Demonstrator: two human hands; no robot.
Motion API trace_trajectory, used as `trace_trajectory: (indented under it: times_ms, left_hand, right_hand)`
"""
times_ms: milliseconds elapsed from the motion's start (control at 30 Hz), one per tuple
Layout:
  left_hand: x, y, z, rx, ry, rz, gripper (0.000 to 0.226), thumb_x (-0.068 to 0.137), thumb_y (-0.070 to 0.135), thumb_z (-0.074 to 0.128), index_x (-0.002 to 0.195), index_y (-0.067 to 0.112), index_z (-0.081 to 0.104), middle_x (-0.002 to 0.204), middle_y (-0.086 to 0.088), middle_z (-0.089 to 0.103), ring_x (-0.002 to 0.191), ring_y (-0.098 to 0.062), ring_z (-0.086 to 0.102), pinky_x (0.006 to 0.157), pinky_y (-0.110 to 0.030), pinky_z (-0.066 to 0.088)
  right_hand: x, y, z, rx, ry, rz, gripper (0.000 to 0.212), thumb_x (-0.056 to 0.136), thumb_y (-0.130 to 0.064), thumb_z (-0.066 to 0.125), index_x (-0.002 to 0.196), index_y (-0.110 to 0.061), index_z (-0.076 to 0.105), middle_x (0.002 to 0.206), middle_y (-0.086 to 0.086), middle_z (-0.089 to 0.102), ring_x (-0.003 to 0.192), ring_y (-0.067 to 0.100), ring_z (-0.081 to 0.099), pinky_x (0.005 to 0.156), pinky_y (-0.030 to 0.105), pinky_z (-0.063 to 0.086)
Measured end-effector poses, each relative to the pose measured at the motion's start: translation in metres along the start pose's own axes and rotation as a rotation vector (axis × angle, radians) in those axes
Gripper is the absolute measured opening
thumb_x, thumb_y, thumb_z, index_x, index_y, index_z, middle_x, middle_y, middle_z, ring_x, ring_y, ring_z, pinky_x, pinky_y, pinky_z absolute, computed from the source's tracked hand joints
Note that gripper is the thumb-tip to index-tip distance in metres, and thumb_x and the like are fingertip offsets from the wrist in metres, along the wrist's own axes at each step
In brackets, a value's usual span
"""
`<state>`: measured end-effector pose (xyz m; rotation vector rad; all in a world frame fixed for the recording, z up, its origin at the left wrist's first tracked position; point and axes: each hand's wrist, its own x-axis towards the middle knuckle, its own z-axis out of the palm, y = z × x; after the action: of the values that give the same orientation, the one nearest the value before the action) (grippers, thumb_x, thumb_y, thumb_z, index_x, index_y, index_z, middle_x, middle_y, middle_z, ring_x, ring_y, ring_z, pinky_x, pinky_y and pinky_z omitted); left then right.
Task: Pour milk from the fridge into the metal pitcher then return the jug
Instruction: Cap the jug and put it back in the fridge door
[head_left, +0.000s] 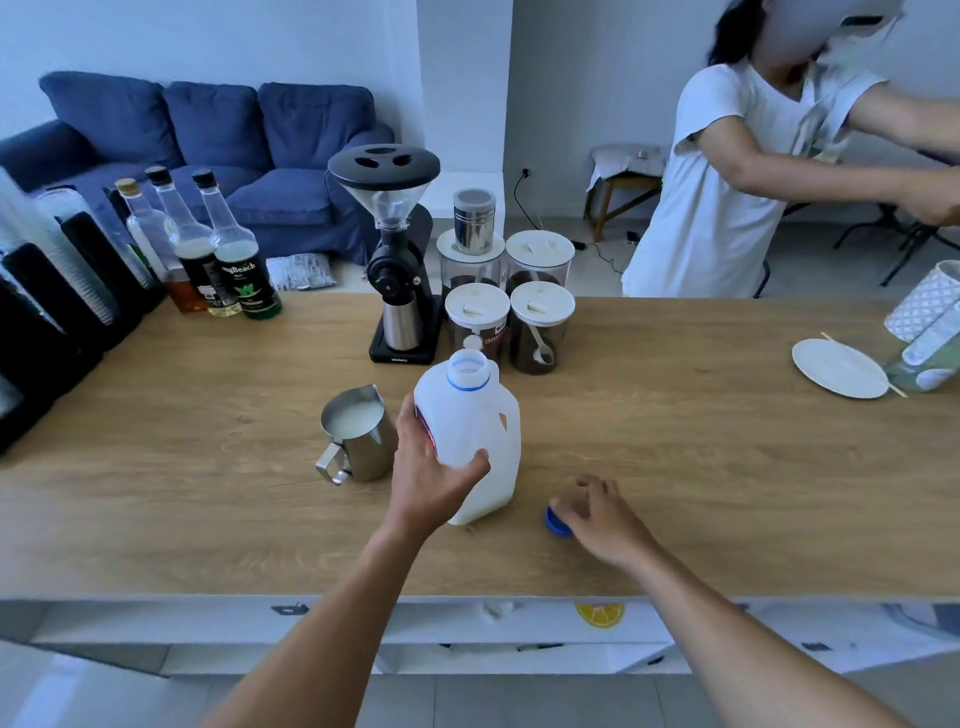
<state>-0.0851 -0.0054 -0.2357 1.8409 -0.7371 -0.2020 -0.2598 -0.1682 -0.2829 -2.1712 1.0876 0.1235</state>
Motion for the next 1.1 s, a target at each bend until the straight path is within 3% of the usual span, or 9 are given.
trace_trajectory:
  times_ms: [100, 233, 367, 467, 533, 700, 867, 1000, 1100]
  left_hand:
    - [-0.002, 0.003, 0.004, -0.028, 0.009, -0.005, 0.096, 0.060, 0.044, 0.071, 0.146, 0.033, 0.028, 0.126, 0.053, 0.026, 0.114, 0.021, 0.044, 0.084, -0.005, 0.036]
    - [0.000, 0.002, 0.007, -0.046, 0.010, -0.006, 0.097, 0.061, 0.042, 0.073, 0.146, 0.033, 0.028, 0.127, 0.051, 0.028, 0.118, 0.015, 0.045, 0.088, -0.010, 0.040]
    - [0.001, 0.000, 0.007, -0.046, 0.012, 0.004, 0.098, 0.061, 0.041, 0.074, 0.147, 0.031, 0.028, 0.127, 0.052, 0.029, 0.118, 0.017, 0.044, 0.089, -0.012, 0.041]
    - [0.002, -0.002, 0.007, -0.058, 0.001, 0.016, 0.097, 0.062, 0.039, 0.074, 0.147, 0.029, 0.029, 0.126, 0.053, 0.028, 0.120, 0.018, 0.043, 0.088, -0.009, 0.039]
    - [0.001, -0.003, 0.007, -0.064, -0.001, 0.005, 0.098, 0.062, 0.041, 0.074, 0.148, 0.028, 0.029, 0.125, 0.054, 0.028, 0.118, 0.020, 0.042, 0.087, -0.007, 0.037]
    - [0.003, -0.003, 0.000, -0.052, -0.055, 0.003, 0.101, 0.061, 0.044, 0.074, 0.149, 0.029, 0.026, 0.129, 0.051, 0.025, 0.122, 0.019, 0.039, 0.093, -0.012, 0.038]
    - [0.004, -0.001, -0.010, -0.019, -0.112, 0.052, 0.103, 0.064, 0.044, 0.072, 0.152, 0.023, 0.024, 0.133, 0.049, 0.019, 0.138, -0.009, 0.033, 0.112, -0.032, 0.038]
    - [0.004, -0.001, -0.018, -0.015, -0.122, 0.062, 0.101, 0.065, 0.043, 0.073, 0.151, 0.022, 0.025, 0.135, 0.027, 0.031, 0.138, -0.014, 0.034, 0.112, -0.039, 0.039]
    - [0.006, -0.003, -0.025, -0.009, -0.147, 0.064, 0.101, 0.066, 0.043, 0.072, 0.151, 0.022, 0.024, 0.140, 0.017, 0.031, 0.137, -0.013, 0.034, 0.113, -0.039, 0.038]
  right_hand:
    - [-0.001, 0.002, 0.009, -0.130, -0.022, -0.053, 0.076, 0.086, -0.063, 0.053, 0.145, -0.022, 0.030, 0.144, -0.001, 0.034, 0.130, 0.021, 0.040, 0.092, 0.036, 0.045]
    - [0.005, 0.000, 0.010, -0.237, 0.013, -0.083, 0.052, 0.091, -0.047, 0.056, 0.134, -0.020, 0.042, 0.134, 0.000, 0.043, 0.118, 0.023, 0.048, 0.086, 0.038, 0.050]
    - [0.010, -0.009, -0.007, -0.001, 0.106, -0.061, 0.039, 0.091, -0.038, 0.059, 0.123, -0.017, 0.053, 0.124, 0.003, 0.052, 0.107, 0.022, 0.055, 0.086, 0.034, 0.048]
    - [0.016, -0.036, -0.046, 0.224, 0.267, -0.162, 0.026, 0.089, -0.025, 0.062, 0.115, -0.022, 0.059, 0.118, 0.005, 0.058, 0.100, 0.023, 0.061, 0.087, 0.035, 0.049]
    - [0.018, -0.064, -0.075, 0.305, 0.290, -0.257, 0.036, 0.087, -0.024, 0.064, 0.123, -0.024, 0.057, 0.119, -0.002, 0.059, 0.095, 0.022, 0.064, 0.087, 0.036, 0.051]
    - [0.006, -0.124, -0.116, 0.254, 0.255, -0.535, 0.060, 0.081, -0.023, 0.072, 0.135, -0.023, 0.048, 0.113, -0.011, 0.061, 0.081, -0.006, 0.060, 0.079, 0.017, 0.045]
    - [-0.008, -0.155, -0.116, 0.121, 0.185, -0.664, 0.065, 0.078, -0.020, 0.076, 0.137, -0.024, 0.047, 0.117, -0.009, 0.062, 0.095, 0.008, 0.062, 0.090, 0.034, 0.052]
    - [-0.016, -0.171, -0.113, 0.077, 0.184, -0.701, 0.073, 0.079, -0.023, 0.077, 0.141, -0.029, 0.039, 0.116, -0.015, 0.060, 0.096, 0.003, 0.058, 0.091, 0.028, 0.047]
    - [-0.020, -0.183, -0.112, 0.027, 0.166, -0.708, 0.069, 0.080, -0.028, 0.077, 0.139, -0.032, 0.040, 0.121, -0.013, 0.060, 0.105, 0.009, 0.057, 0.097, 0.034, 0.046]
